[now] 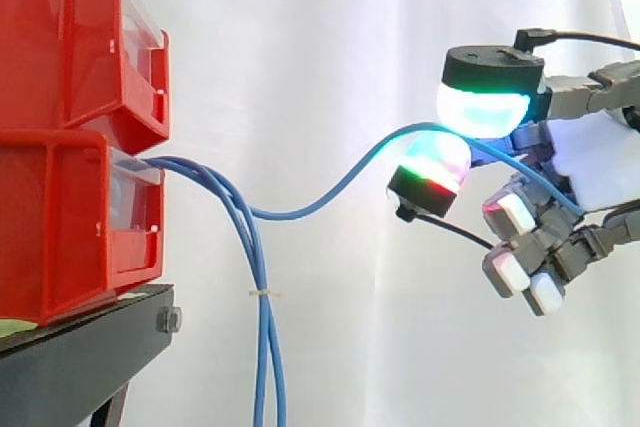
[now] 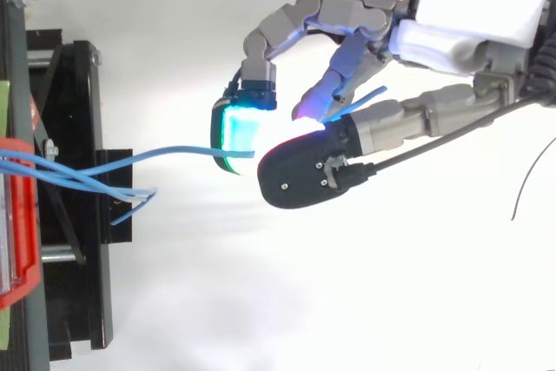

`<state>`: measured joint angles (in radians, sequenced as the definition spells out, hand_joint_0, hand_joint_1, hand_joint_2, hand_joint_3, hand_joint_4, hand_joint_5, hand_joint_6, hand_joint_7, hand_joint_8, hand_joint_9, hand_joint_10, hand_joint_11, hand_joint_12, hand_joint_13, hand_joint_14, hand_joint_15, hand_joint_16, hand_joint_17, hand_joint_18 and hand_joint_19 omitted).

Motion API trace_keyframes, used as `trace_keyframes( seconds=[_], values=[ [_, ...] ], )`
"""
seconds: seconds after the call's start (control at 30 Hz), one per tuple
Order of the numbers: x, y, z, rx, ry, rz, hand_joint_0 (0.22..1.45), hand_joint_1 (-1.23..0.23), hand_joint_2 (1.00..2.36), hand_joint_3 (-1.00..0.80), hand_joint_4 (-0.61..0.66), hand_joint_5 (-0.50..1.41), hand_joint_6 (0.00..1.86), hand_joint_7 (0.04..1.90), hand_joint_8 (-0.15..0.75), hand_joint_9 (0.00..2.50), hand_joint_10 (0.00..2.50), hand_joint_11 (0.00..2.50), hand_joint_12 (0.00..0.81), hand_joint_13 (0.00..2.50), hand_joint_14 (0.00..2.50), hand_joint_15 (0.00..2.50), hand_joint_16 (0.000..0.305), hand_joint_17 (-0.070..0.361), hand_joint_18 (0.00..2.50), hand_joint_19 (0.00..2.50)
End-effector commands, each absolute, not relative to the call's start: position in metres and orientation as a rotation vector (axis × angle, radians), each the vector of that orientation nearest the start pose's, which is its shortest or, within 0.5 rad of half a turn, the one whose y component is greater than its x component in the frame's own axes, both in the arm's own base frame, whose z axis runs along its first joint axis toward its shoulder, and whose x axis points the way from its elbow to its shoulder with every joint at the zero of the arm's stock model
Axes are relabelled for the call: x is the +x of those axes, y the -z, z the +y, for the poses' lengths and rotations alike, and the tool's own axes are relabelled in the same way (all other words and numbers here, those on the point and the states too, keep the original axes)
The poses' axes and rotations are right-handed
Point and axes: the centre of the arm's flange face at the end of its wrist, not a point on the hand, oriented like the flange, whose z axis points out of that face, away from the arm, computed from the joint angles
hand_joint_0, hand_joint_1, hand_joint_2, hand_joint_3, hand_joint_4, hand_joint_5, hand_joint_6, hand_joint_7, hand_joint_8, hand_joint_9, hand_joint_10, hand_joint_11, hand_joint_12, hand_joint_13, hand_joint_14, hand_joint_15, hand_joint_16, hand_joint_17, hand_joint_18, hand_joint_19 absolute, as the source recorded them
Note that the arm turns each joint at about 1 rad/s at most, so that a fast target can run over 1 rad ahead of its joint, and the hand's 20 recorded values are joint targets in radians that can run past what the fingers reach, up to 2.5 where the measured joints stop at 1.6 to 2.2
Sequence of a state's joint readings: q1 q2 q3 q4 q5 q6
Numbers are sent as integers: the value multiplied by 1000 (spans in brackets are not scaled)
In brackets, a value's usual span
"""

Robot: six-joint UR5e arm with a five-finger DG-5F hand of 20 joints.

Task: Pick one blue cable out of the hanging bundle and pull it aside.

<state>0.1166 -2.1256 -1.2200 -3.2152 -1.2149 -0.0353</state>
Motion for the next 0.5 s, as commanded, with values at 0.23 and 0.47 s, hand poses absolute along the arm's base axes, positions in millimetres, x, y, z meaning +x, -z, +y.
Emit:
trace_keyframes(
  seconds=[0.23, 0.47],
  values=[
    [686, -323, -89, 1430, -821, 1270, 576, -826, 1021, 70, -190, -55, 916, 993, 242, 1231, 17, 579, 355, 978, 21, 659, 49, 109, 880, 648],
    [685, -324, -89, 1429, -822, 1269, 579, -830, 1021, 70, -196, -55, 918, 972, 248, 1267, 19, 595, 354, 991, 23, 658, 49, 110, 897, 652]
  ],
)
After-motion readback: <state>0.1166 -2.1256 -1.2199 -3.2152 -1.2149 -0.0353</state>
